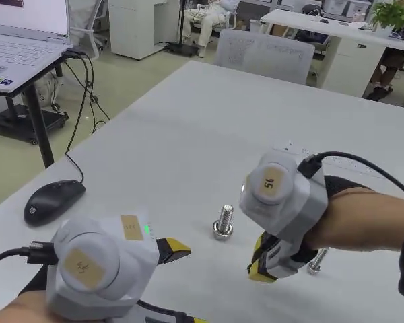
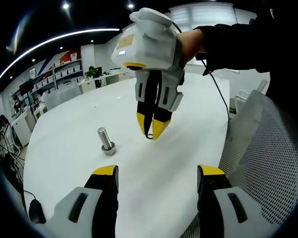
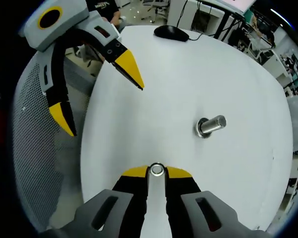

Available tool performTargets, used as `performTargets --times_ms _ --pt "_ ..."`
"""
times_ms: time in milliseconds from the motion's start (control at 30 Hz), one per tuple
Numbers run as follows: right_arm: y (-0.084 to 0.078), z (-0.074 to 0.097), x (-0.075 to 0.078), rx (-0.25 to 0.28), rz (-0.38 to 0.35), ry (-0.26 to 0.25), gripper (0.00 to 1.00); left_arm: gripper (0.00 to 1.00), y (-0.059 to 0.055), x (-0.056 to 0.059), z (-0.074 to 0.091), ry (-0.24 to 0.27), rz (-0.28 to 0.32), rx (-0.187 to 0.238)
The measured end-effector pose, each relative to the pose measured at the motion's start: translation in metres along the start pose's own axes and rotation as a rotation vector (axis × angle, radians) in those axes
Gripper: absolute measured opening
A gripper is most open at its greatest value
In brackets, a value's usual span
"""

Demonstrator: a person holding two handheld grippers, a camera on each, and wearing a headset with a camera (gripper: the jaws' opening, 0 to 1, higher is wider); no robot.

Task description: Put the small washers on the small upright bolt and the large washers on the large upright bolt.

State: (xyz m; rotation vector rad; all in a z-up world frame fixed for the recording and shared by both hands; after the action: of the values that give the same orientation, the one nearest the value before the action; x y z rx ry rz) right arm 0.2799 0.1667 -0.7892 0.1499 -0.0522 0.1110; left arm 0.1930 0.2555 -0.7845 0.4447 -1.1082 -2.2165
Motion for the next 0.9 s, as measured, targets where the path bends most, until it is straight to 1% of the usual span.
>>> performTargets --times_ms 300,433,600,700,900 --pt "-0.025 0.025 0.013 -0.004 -0.048 -0.046 0.13 0.63 -0.001 0.001 0.000 -0.003 -0.005 -0.002" --pt "-0.041 0.037 0.025 -0.011 -0.082 -0.070 0.13 0.63 -0.001 0.001 0.000 -0.005 -0.005 -0.002" --pt "-0.057 0.050 0.038 -0.010 -0.127 -0.100 0.13 0.63 -0.001 0.002 0.000 -0.007 -0.006 -0.004" --pt "-0.065 0.055 0.043 -0.016 -0.143 -0.115 0.13 0.63 -0.001 0.002 0.000 -0.008 -0.007 -0.004" --pt "-0.072 0.059 0.044 -0.019 -0.162 -0.121 0.13 0.63 0.000 0.002 0.000 -0.009 -0.006 -0.004"
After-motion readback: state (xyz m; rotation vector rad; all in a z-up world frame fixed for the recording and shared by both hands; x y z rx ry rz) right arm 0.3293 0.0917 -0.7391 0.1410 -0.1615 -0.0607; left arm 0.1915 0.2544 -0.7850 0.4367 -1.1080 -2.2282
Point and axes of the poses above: the centre of the closed fingertips' face, and the gripper's own axes: z roughly backward along the fingers, x roughly to its right, y roughly out of its top, the point moved 4 cm from there along z, roughly backward along the fingers, and after that the axes turned 6 degrees about -x, right-handed, at the moved point
